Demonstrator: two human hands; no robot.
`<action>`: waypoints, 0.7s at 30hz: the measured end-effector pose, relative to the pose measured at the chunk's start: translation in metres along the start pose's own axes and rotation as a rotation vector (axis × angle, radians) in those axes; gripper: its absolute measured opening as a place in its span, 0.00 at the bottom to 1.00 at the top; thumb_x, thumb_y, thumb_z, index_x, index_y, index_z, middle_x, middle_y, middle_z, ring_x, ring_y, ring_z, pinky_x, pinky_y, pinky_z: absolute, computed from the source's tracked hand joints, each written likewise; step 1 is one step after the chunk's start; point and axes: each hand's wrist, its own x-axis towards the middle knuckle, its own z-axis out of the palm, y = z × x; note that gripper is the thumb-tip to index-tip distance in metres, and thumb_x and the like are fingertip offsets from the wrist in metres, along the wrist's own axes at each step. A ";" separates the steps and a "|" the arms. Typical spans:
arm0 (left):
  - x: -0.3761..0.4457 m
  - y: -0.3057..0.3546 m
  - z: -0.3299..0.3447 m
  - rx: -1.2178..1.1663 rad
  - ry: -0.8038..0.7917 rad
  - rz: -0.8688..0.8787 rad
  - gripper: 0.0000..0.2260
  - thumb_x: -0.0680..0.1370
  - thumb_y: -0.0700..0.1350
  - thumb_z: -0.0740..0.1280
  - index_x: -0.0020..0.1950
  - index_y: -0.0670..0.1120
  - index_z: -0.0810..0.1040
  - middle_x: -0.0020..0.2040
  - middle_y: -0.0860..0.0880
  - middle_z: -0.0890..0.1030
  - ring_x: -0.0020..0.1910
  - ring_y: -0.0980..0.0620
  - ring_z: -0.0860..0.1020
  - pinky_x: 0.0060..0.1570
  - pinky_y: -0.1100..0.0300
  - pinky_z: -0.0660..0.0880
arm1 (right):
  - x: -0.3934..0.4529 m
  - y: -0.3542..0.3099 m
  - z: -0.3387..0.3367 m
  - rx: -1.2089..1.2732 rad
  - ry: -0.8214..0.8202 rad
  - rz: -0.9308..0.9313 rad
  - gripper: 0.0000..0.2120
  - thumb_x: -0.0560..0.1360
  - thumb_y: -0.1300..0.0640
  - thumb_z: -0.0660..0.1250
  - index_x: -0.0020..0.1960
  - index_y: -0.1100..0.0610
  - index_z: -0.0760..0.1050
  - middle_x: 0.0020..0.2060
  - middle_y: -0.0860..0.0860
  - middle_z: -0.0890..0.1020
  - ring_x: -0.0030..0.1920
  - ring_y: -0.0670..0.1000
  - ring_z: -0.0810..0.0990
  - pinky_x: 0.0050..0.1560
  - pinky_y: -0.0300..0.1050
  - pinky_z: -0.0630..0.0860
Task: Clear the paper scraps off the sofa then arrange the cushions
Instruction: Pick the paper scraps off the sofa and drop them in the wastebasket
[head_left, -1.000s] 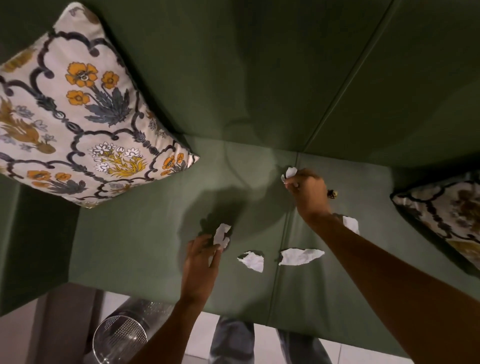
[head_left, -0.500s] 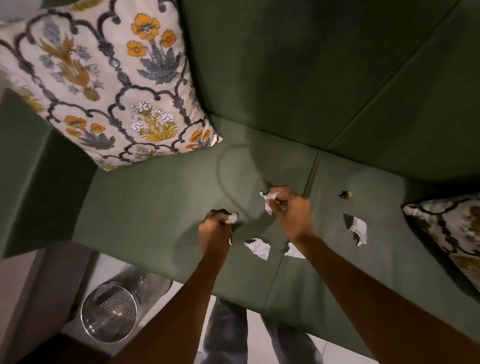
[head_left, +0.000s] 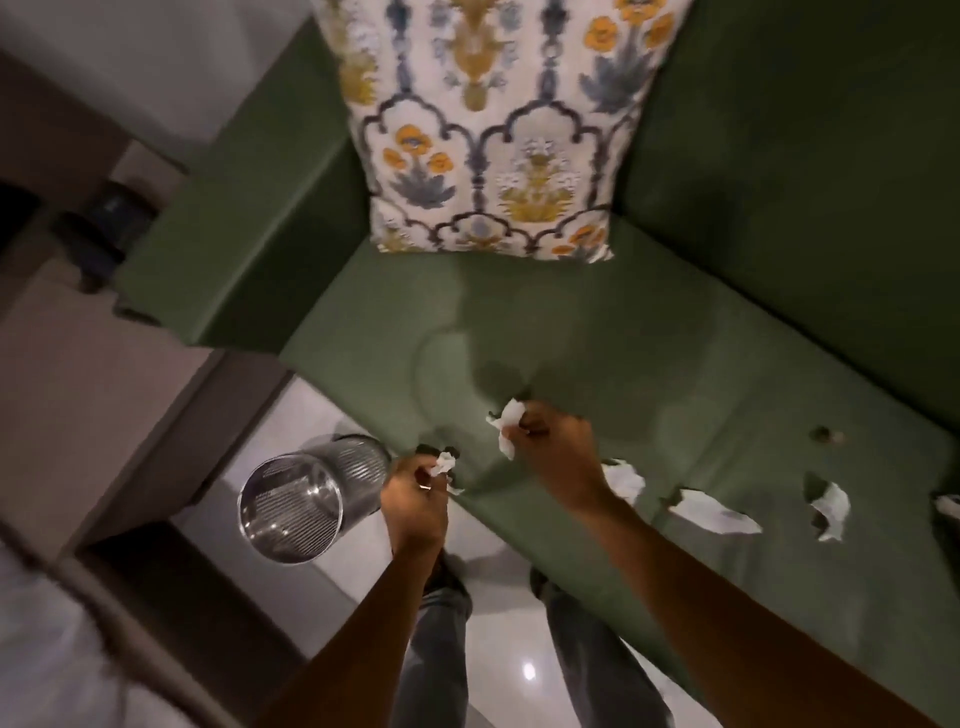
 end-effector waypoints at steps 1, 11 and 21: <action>0.002 -0.011 -0.011 -0.020 0.024 -0.047 0.09 0.74 0.32 0.76 0.48 0.44 0.84 0.45 0.48 0.82 0.43 0.45 0.82 0.45 0.54 0.80 | -0.005 -0.010 0.019 -0.018 -0.013 -0.018 0.04 0.74 0.53 0.76 0.42 0.51 0.84 0.38 0.47 0.90 0.40 0.43 0.86 0.47 0.36 0.78; 0.056 -0.156 -0.135 0.090 0.218 -0.366 0.09 0.75 0.41 0.77 0.54 0.41 0.85 0.54 0.38 0.86 0.53 0.35 0.84 0.54 0.46 0.80 | -0.040 -0.092 0.223 -0.122 -0.214 -0.163 0.13 0.78 0.56 0.75 0.37 0.56 0.76 0.32 0.54 0.81 0.36 0.56 0.78 0.42 0.51 0.75; 0.122 -0.267 -0.161 0.048 0.165 -0.470 0.06 0.76 0.42 0.76 0.52 0.42 0.88 0.49 0.39 0.89 0.51 0.35 0.86 0.51 0.51 0.80 | -0.011 -0.093 0.389 -0.241 -0.343 -0.107 0.05 0.77 0.61 0.72 0.48 0.63 0.82 0.43 0.61 0.88 0.44 0.64 0.87 0.51 0.60 0.85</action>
